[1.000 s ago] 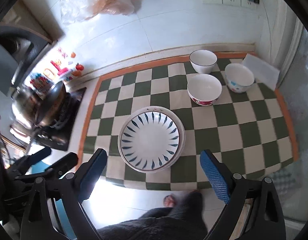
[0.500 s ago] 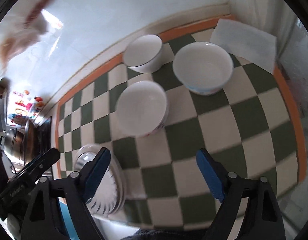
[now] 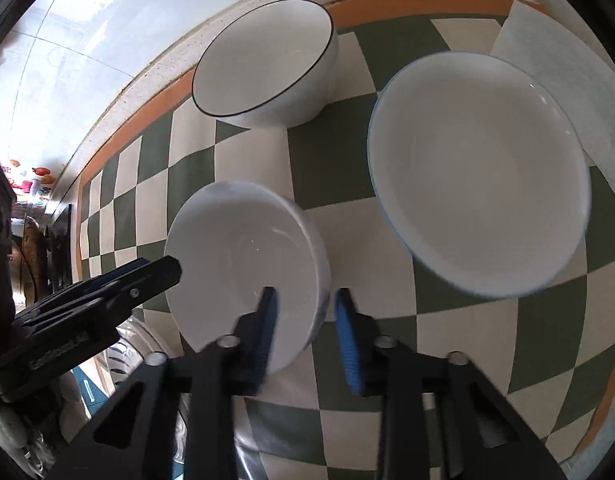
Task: Organize plates and bowls
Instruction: 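Reach both grippers to the white bowl and close on its rim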
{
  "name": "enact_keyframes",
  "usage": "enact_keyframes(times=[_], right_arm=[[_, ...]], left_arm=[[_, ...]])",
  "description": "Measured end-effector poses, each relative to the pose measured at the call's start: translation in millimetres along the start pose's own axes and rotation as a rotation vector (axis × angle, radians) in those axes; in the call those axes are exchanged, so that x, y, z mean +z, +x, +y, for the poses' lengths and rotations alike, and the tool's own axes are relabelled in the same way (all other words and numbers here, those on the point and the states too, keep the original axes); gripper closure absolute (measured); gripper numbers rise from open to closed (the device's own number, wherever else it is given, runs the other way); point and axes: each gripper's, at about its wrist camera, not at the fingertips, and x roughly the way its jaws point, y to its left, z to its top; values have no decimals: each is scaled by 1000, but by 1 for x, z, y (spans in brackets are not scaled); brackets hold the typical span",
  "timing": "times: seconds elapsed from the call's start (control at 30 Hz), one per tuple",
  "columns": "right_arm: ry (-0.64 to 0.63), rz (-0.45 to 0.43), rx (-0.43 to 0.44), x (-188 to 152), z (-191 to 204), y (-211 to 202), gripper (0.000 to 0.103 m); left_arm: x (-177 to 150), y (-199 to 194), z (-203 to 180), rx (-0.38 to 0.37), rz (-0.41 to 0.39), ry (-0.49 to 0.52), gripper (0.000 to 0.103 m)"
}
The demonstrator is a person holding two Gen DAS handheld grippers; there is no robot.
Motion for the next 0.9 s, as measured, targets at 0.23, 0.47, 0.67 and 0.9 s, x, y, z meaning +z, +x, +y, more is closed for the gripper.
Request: enact_keyframes(times=[0.23, 0.47, 0.67, 0.9], right_arm=[[33, 14, -15, 2, -2, 9, 91], [36, 13, -28, 2, 0, 8, 93], [16, 2, -33, -1, 6, 2, 93], [1, -8, -10, -15, 4, -21, 94]], left_arm=[[9, 11, -2, -39, 41, 12, 84], [13, 16, -13, -45, 35, 46, 89], [1, 9, -15, -50, 31, 45, 89], [-23, -15, -26, -73, 19, 50, 89]])
